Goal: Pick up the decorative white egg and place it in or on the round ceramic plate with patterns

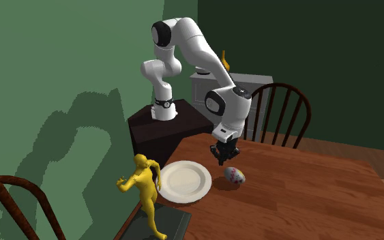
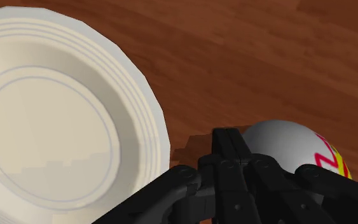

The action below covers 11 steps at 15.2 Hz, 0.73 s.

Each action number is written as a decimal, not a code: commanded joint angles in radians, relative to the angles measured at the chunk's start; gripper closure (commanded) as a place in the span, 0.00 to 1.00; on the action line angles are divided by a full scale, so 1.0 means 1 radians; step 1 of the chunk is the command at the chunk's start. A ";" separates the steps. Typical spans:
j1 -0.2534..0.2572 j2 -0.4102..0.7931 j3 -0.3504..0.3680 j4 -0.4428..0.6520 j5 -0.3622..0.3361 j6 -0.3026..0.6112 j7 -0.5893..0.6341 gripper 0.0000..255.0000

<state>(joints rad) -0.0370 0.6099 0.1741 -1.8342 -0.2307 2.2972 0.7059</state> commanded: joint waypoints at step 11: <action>0.014 0.206 0.066 0.273 -0.100 -0.071 -0.357 0.00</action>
<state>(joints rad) -0.0233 0.8075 0.2403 -1.5609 -0.3268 2.2182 0.3548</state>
